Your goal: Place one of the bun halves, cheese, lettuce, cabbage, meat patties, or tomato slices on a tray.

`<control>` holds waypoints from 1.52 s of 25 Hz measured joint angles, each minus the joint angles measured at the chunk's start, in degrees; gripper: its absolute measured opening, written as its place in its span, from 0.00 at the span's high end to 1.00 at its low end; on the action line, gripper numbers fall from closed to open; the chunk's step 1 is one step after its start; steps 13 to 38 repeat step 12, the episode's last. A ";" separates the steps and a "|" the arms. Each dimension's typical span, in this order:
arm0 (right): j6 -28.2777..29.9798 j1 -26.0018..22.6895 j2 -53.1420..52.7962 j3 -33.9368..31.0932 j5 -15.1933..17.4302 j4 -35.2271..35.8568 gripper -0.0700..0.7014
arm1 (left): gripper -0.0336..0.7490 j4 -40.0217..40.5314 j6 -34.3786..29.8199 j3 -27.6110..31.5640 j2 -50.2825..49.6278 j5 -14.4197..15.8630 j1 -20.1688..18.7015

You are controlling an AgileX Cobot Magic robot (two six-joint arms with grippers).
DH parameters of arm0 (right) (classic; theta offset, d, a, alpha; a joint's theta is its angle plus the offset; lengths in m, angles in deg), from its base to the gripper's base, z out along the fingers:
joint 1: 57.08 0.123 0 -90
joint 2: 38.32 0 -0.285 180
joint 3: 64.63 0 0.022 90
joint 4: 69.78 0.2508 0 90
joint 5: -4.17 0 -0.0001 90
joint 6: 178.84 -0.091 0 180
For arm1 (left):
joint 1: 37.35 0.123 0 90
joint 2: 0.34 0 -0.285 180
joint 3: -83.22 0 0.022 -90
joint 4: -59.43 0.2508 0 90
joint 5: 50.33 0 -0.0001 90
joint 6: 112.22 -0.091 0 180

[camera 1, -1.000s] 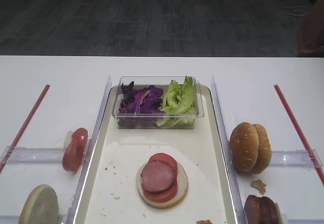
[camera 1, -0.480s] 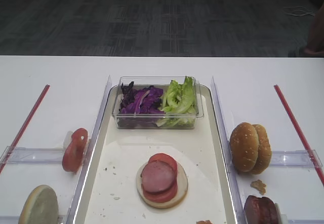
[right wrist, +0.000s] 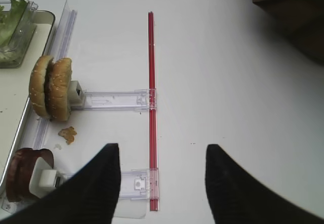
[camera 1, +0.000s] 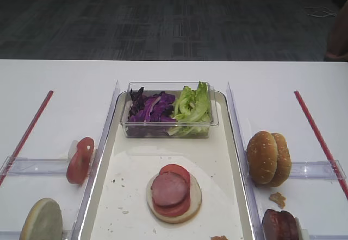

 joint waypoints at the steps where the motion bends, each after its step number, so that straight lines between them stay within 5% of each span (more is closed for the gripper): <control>1: 0.00 0.00 0.00 0.00 0.00 0.00 0.39 | 0.71 0.00 0.00 0.00 0.00 0.00 0.00; 38: 0.00 0.00 0.00 0.00 0.00 0.00 0.39 | 0.71 0.00 0.00 0.00 0.00 0.00 0.00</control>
